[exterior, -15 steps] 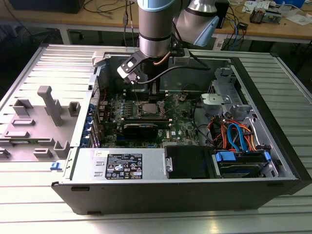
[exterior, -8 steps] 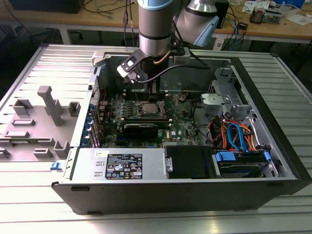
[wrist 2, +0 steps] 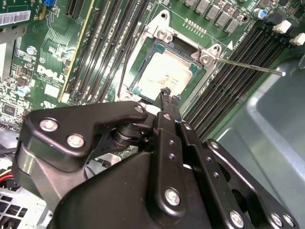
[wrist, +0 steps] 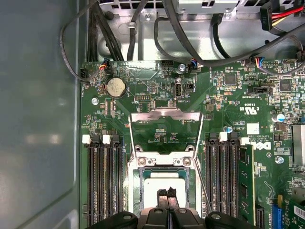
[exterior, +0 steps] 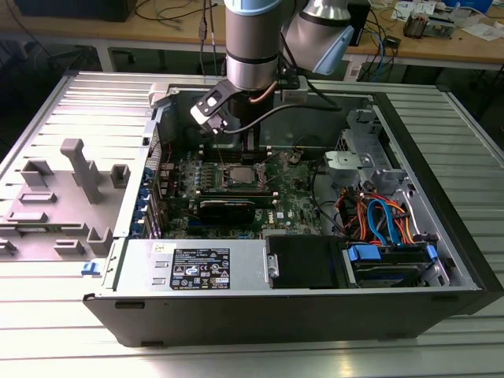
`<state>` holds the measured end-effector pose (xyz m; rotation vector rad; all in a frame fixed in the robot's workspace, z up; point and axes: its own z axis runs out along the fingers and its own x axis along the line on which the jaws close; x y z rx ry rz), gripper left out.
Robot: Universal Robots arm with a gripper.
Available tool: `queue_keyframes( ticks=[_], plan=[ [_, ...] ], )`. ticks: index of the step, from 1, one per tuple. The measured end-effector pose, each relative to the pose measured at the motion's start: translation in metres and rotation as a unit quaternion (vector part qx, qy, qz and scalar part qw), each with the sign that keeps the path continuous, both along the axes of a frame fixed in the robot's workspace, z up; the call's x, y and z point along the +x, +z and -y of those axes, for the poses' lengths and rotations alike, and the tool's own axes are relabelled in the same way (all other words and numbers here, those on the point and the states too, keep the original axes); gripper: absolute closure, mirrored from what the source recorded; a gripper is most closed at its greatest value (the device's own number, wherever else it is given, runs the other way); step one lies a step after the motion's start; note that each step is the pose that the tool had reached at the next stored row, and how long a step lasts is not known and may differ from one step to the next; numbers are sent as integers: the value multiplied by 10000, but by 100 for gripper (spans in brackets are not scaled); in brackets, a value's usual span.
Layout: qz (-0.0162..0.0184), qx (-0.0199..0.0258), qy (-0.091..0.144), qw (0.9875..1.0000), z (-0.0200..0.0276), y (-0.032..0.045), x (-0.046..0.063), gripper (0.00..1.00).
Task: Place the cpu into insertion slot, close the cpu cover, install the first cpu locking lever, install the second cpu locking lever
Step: 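Close the cpu cover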
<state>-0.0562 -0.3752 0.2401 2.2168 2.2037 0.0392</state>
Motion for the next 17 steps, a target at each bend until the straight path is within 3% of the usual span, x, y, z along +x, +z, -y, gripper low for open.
queue_keyframes(
  ticks=[5, 17],
  plan=[
    [0, 0, 0, 10000, 0, 45, 1, 89],
    [0, 0, 1, 10000, 0, 46, 37, 89]
  ],
)
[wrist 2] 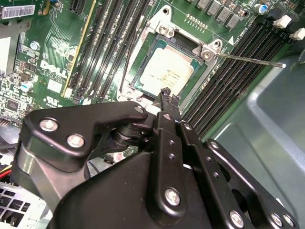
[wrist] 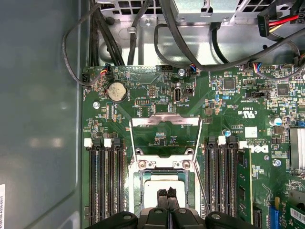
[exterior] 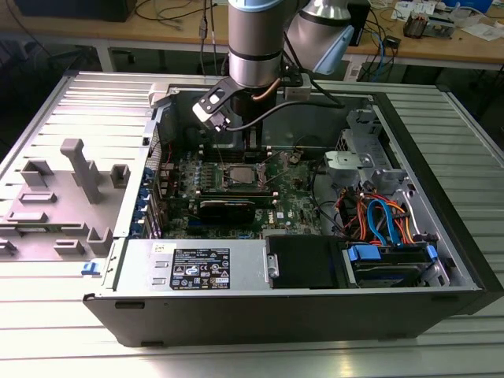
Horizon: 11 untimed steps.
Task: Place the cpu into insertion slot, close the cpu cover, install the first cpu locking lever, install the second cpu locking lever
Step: 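Close the cpu cover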
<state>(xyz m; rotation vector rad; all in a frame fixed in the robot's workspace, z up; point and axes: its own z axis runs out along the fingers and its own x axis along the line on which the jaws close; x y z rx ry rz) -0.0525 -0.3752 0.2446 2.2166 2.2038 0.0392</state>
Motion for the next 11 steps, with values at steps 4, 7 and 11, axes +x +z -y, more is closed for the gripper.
queue_keyframes(
  ticks=[4, 7, 11],
  plan=[
    [0, -1, 0, 10000, 0, 13, 0, 89],
    [1, 1, 0, 10000, 0, 26, 0, 89],
    [0, 0, 0, 10000, 0, 27, 0, 89]
  ],
)
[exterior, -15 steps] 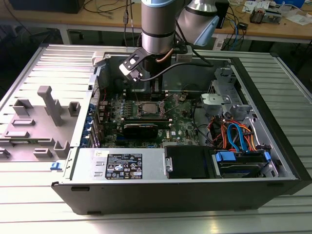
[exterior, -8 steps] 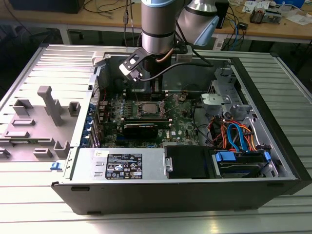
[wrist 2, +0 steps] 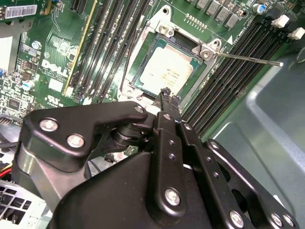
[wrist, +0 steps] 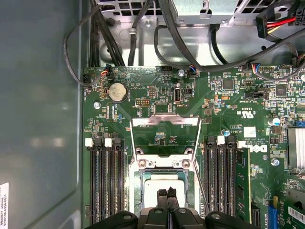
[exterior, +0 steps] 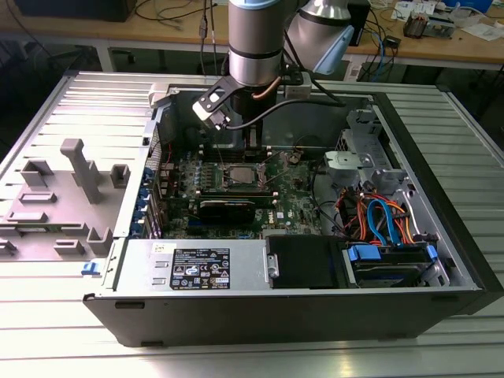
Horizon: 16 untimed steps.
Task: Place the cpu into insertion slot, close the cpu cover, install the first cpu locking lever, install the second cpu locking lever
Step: 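Close the cpu cover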
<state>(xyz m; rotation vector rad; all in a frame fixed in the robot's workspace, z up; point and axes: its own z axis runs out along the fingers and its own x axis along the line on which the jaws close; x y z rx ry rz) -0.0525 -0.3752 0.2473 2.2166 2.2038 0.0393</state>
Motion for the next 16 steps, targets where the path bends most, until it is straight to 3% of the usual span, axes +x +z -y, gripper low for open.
queue_keyframes(
  ticks=[16],
  plan=[
    [0, -1, 0, 10000, -1, 14, 43, 89]
  ],
)
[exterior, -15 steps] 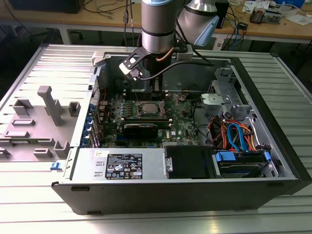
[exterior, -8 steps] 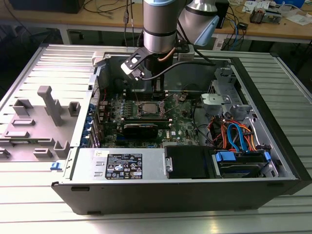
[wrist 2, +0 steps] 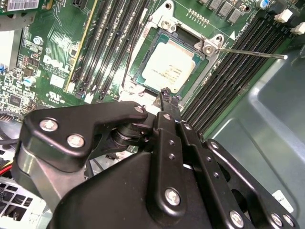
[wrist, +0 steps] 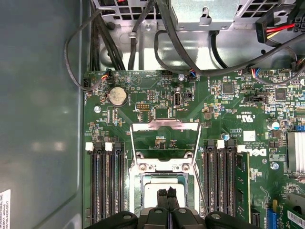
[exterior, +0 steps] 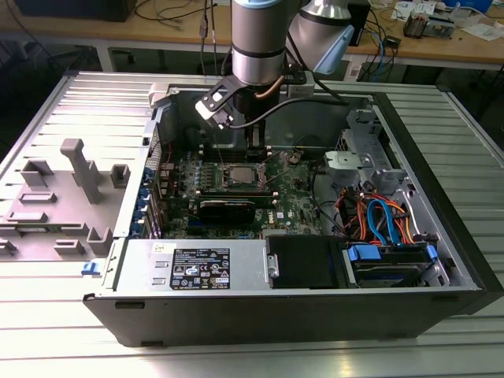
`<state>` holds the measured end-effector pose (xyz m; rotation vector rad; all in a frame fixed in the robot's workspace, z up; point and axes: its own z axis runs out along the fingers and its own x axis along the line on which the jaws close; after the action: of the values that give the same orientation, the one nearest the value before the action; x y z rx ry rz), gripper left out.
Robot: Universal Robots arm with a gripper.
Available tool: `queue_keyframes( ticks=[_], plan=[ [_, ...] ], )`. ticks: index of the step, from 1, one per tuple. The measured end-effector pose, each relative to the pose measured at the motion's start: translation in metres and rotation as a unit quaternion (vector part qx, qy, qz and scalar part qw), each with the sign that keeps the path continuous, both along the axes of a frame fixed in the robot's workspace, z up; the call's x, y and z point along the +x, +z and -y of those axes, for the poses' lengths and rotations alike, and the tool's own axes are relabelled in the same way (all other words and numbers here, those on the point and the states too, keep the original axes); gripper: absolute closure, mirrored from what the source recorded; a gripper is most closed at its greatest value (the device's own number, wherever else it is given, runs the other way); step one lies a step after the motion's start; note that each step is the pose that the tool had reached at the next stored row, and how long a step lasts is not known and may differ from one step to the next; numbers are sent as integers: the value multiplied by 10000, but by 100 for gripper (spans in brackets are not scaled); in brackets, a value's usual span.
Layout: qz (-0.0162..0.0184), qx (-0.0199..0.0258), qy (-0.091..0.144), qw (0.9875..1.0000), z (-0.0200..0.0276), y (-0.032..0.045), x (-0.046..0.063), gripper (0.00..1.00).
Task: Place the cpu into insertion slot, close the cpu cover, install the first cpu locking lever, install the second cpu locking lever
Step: 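Close the cpu cover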
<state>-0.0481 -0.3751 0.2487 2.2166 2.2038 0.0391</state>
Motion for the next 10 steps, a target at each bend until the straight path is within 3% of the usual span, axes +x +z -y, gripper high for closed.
queue_keyframes(
  ticks=[10],
  plan=[
    [0, 0, 0, 10000, -1, 6, 1, 89]
  ],
)
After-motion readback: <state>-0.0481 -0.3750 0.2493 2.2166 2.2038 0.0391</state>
